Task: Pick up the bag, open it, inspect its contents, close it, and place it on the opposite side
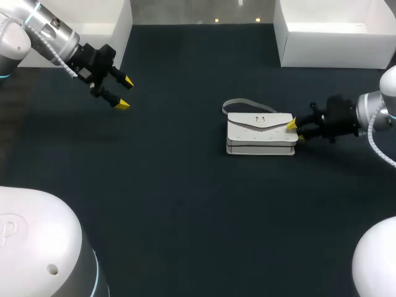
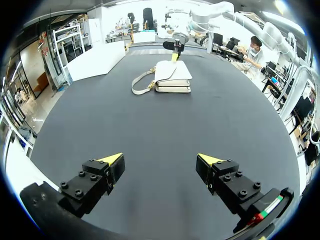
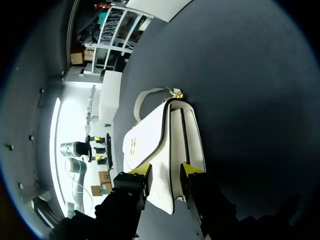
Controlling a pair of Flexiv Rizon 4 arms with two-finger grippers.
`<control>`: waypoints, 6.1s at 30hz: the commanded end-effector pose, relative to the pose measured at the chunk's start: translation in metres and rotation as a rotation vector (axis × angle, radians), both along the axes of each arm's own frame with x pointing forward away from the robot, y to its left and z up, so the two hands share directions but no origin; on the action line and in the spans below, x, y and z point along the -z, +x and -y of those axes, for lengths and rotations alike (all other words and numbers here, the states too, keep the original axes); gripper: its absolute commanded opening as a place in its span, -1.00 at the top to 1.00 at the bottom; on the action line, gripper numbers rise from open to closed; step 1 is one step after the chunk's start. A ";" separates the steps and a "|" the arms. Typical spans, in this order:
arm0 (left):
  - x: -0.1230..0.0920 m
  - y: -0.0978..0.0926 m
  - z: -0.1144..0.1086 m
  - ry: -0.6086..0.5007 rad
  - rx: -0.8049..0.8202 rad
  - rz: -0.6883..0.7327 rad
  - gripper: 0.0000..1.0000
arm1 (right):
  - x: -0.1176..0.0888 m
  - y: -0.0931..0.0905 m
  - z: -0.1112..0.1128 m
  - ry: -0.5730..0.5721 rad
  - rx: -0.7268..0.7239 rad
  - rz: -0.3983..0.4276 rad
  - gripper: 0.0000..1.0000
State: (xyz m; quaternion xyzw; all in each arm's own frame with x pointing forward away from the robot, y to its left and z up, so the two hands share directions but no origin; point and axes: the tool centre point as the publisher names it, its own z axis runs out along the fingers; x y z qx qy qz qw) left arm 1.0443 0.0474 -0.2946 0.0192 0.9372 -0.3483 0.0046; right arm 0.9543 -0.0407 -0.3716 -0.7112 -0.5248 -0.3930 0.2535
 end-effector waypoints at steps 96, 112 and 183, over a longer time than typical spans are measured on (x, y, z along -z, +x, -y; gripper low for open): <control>0.001 0.001 0.000 -0.004 0.002 0.000 -1.00 | -0.015 0.042 -0.123 0.017 -0.294 -0.052 1.00; 0.001 0.001 0.000 -0.004 0.002 0.000 -1.00 | -0.015 0.058 -0.161 0.076 -0.309 -0.016 1.00; 0.001 0.001 0.000 -0.004 0.002 0.000 -1.00 | -0.109 0.007 -0.170 -0.690 -0.583 0.219 -1.00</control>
